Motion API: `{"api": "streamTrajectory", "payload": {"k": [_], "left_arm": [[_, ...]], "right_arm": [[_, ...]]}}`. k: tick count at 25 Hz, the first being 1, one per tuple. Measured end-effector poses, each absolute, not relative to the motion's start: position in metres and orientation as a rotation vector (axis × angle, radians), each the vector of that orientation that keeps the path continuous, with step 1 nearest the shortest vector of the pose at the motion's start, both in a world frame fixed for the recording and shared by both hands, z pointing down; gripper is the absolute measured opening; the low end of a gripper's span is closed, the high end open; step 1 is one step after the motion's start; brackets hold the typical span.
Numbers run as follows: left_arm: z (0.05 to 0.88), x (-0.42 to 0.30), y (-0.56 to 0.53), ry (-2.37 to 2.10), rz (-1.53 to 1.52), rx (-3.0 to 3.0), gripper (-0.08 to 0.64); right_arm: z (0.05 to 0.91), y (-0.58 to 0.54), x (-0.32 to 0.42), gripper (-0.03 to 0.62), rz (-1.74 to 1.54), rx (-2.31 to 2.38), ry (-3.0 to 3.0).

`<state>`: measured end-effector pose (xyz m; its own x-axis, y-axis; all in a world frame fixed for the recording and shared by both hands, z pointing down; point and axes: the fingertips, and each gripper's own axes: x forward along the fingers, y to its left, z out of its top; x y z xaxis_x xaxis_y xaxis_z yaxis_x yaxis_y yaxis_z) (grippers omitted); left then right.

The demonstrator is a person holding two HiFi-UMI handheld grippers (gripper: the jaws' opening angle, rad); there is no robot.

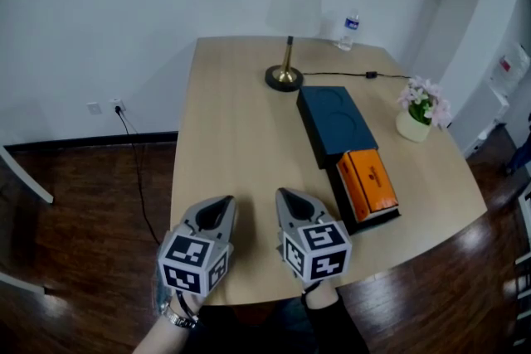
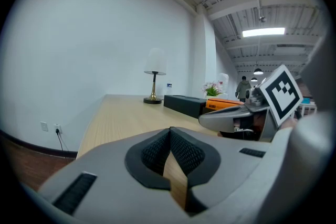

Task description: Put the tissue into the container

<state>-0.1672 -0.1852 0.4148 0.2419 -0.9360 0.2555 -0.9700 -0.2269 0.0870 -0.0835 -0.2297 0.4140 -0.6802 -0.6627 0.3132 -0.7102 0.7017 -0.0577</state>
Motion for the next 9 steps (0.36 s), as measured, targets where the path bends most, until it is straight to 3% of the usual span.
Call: {"api": "streamTrajectory", "payload": {"k": [9], "left_arm": [[0.4158, -0.1665, -0.1846, -1.789, 0.218, 2.288, 0.000]], "right_arm": [[0.4161, -0.2292, -0.0827, 0.000, 0.258, 1.088, -2.645]]}}
